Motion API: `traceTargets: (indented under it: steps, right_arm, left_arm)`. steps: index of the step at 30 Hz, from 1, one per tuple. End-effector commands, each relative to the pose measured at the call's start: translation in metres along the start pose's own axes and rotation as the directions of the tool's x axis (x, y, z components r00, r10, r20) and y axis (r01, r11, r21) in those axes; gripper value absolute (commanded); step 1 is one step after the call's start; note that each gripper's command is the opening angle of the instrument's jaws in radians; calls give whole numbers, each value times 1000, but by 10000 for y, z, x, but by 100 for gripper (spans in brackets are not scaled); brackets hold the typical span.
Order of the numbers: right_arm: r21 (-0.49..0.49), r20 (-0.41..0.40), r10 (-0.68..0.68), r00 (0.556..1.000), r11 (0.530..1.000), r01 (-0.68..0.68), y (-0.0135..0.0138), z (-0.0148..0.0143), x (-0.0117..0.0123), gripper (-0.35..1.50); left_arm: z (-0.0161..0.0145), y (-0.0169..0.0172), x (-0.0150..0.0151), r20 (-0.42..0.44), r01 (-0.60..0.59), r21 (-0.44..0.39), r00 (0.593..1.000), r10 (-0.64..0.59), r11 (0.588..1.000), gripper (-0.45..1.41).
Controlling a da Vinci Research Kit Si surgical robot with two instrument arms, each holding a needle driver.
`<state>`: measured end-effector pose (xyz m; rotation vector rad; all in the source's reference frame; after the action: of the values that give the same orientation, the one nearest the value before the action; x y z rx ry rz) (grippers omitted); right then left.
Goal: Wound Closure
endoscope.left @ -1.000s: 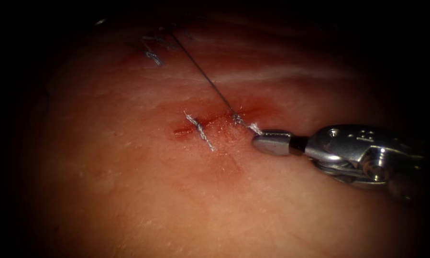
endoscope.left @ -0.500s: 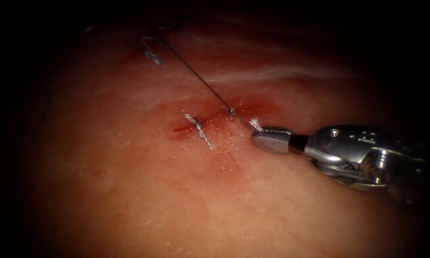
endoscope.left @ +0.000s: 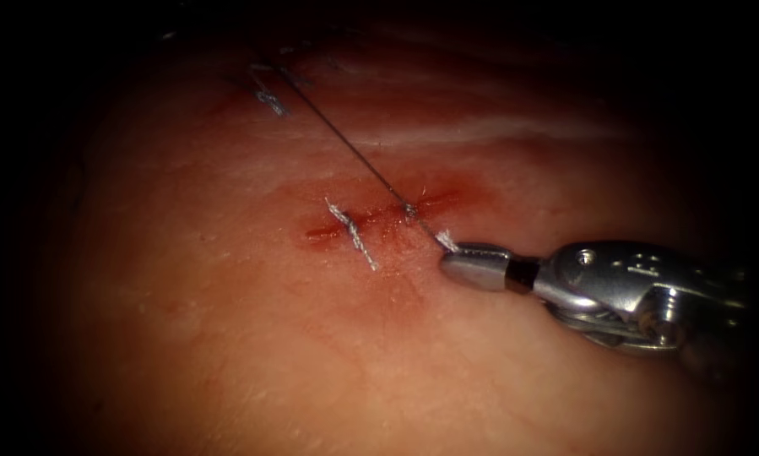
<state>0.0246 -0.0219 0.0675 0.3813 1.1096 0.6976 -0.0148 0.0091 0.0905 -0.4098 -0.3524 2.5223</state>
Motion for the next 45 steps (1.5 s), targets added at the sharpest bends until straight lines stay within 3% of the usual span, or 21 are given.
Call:
traceTargets:
  steps: [1,2,5,6,9,10,14,19,22,30,45]
  right_arm:
    - [0,-7,-72,997,997,72,-5,12,0,25]
    - [1,-7,-106,994,994,106,-6,11,1,37]
    - [8,-32,-190,981,982,191,-5,2,13,135]
    - [10,-40,-194,980,981,195,-5,-2,15,138]
    - [35,-47,-189,981,981,190,-7,-12,21,140]
    - [78,-47,-176,983,981,179,-9,-30,38,136]
    - [90,-41,-144,989,985,147,3,-51,74,118]
    - [63,-39,-112,993,991,114,32,-43,92,121]
    - [48,-39,-52,998,997,54,65,-12,83,130]
    - [65,-44,-18,999,998,21,90,61,52,138]
    - [79,-41,-13,999,997,16,95,100,37,136]
  left_arm:
    - [-5,11,14,-19,-6,-12,1000,6,1000,-45]
    - [-14,19,22,-29,-9,-19,1000,8,1000,-45]
    - [-44,48,49,-62,-35,-35,998,32,999,-45]
    - [-50,54,55,-68,-36,-37,997,34,999,-45]
    - [-67,70,69,-82,-50,-40,996,46,998,-45]
    - [-90,89,86,-97,-71,-46,993,66,996,-45]
    - [-125,108,104,-127,-94,-57,988,86,994,-45]
    - [-156,119,109,-150,-103,-56,984,93,993,-45]
    - [-183,130,111,-166,-109,-62,981,98,992,-45]
    - [-196,139,117,-175,-126,-59,978,114,990,-45]
    - [-220,156,129,-197,-146,-53,971,134,988,-45]
